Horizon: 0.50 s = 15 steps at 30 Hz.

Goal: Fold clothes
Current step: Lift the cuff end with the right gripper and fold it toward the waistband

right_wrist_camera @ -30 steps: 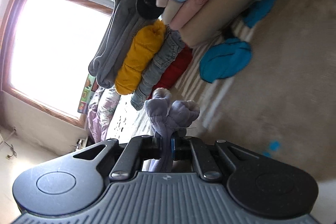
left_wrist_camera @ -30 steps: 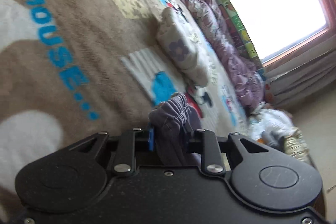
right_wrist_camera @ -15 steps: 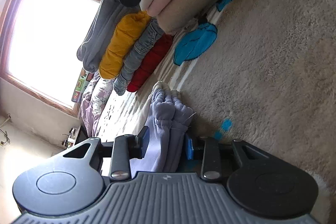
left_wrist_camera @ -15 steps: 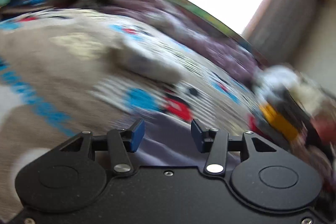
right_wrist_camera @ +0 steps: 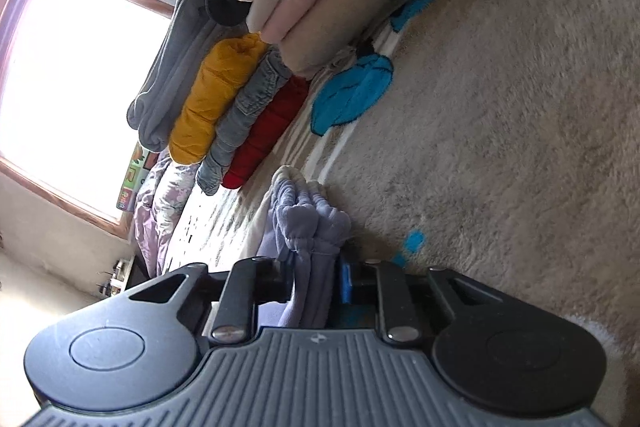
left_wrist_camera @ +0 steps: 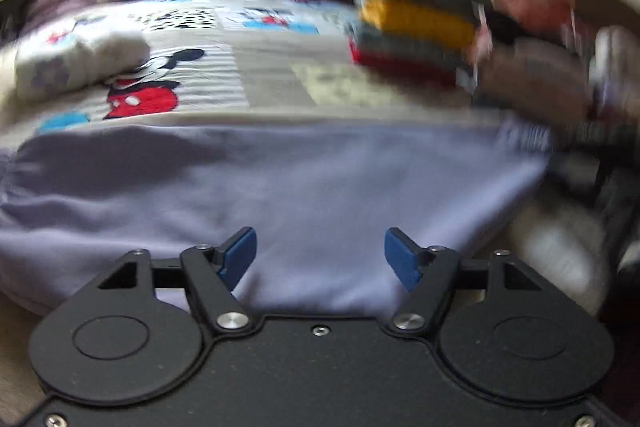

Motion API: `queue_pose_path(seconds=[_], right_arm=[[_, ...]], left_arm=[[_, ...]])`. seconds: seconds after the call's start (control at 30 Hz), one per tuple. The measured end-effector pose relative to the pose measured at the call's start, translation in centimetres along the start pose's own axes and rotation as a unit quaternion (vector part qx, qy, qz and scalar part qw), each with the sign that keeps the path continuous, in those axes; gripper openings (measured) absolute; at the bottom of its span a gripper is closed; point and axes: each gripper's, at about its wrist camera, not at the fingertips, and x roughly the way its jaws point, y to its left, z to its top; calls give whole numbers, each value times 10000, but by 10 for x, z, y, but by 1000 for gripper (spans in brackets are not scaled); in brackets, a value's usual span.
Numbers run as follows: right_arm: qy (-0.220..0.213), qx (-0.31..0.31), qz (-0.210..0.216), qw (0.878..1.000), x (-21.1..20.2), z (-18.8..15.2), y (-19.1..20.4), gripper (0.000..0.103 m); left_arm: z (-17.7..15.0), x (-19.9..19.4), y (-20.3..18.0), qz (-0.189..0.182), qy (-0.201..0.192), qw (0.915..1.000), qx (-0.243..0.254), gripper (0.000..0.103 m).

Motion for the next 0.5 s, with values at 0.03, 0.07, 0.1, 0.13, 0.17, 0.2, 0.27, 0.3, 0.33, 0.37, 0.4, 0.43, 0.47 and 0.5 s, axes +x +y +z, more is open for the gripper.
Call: queue_pose_path(seconds=[0.03, 0.07, 0.1, 0.13, 0.17, 0.2, 0.27, 0.3, 0.33, 0.37, 0.4, 0.43, 0.47, 0.5], right_arm=[[-31, -140, -19, 9999, -2, 0, 5, 21], [-60, -271, -33, 9996, -5, 0, 11, 21], [-85, -359, -19, 9993, -7, 0, 16, 20], [-111, -449, -7, 9989, -9, 0, 22, 20], [-143, -543, -5, 9984, -11, 0, 27, 20], [-174, -629, 0, 9979, -12, 0, 33, 20], [-238, -829, 32, 9963, -16, -1, 46, 20], [-271, -942, 58, 9952, -18, -1, 54, 20], [-300, -1073, 94, 9937, -20, -3, 63, 20], [-328, -1209, 132, 9920, -21, -5, 72, 20], [-348, -1369, 179, 9898, -23, -7, 83, 20], [-355, -1521, 231, 9875, -23, -10, 95, 20], [-354, -1667, 280, 9850, -23, -13, 106, 20], [-350, -1816, 329, 9822, -23, -17, 118, 20]], left_arm=[[2, -5, 7, -129, -107, 9996, -211, 78], [4, -10, 14, -236, -214, 9986, -431, 80], [5, -15, 21, -322, -319, 9968, -659, 80], [7, -20, 28, -389, -442, 9942, -903, 80], [9, -25, 34, -437, -582, 9905, -1163, 80], [12, -30, 41, -485, -722, 9860, -1421, 80], [13, -44, 59, -582, -994, 9752, -1892, 80], [13, -51, 68, -630, -1128, 9687, -2118, 80], [13, -58, 77, -632, -1249, 9637, -2273, 81], [14, -65, 85, -589, -1357, 9604, -2360, 82], [14, -72, 92, -546, -1464, 9570, -2446, 83], [14, -78, 99, -481, -1557, 9539, -2519, 83], [14, -83, 105, -396, -1634, 9513, -2584, 83], [13, -88, 111, -330, -1701, 9485, -2653, 83]])
